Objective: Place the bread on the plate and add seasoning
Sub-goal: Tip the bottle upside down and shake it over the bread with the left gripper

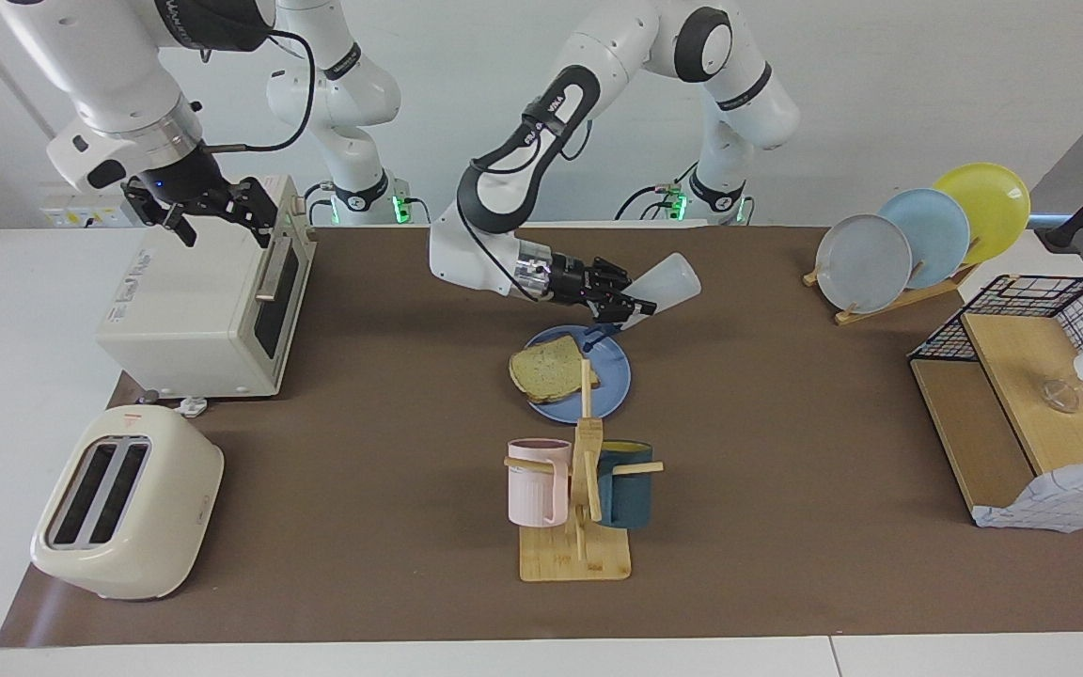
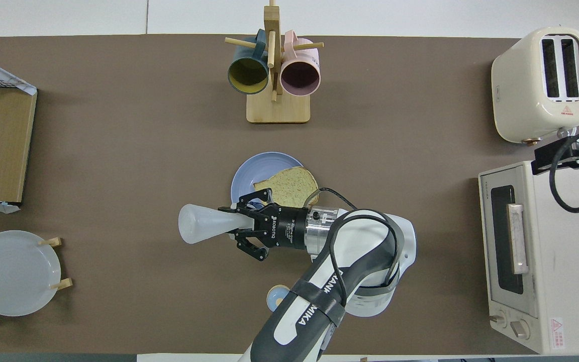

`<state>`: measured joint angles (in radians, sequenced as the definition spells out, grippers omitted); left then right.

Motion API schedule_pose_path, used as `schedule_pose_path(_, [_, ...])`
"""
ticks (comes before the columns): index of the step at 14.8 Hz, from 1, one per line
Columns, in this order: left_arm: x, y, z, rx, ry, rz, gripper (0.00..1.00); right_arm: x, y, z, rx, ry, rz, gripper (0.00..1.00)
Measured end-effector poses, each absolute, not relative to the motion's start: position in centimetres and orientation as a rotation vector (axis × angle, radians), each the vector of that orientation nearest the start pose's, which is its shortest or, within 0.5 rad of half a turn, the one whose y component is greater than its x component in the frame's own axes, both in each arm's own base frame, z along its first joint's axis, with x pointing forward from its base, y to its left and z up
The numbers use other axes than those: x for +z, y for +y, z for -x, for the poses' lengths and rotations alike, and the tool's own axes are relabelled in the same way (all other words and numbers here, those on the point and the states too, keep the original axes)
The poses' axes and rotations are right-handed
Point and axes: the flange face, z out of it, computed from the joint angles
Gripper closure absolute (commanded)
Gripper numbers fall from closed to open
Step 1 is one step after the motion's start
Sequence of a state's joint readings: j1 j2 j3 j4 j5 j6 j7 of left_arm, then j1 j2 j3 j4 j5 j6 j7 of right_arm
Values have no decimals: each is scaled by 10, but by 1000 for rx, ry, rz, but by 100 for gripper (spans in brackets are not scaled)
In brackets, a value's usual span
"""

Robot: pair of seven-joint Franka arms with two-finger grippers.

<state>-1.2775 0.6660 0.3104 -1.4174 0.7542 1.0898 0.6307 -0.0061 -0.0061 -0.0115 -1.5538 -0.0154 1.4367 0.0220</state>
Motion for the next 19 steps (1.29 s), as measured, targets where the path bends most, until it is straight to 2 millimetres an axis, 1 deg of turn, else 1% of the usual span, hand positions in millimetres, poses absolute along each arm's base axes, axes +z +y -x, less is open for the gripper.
schedule_pose_path(2, [347,-469,-404,813,1306,1353,100,625,-11,-538,175,64,3152,0])
schedule_pose_path(3, [348,-461,-414,819,1295,1367,100,625,-11,-538,175,64,3152,0])
schedule_pose_path(5, [349,-441,-443,816,1272,1394,100,625,-11,-538,175,64,3152,0])
schedule_pose_path(8, [350,-398,-497,800,1223,1424,100,625,-11,-538,175,64,3152,0])
schedule_pose_path(9, [351,-386,-511,792,1214,1429,100,625,-11,-538,175,64,3152,0])
schedule_pose_path(10, [351,-378,-520,784,1208,1431,100,625,-11,-538,175,64,3152,0])
schedule_pose_path(11, [351,-375,-525,779,1205,1430,100,625,-11,-538,175,64,3152,0])
schedule_pose_path(13, [350,-379,-522,773,1214,1425,100,625,-11,-538,175,64,3152,0])
schedule_pose_path(15, [348,-396,-508,758,1240,1406,100,625,-11,-538,175,64,3152,0])
schedule_pose_path(17, [347,-421,-483,746,1268,1378,100,625,-11,-538,175,64,3152,0])
schedule_pose_path(19, [346,-449,-451,739,1297,1347,100,625,-11,-538,175,64,3152,0])
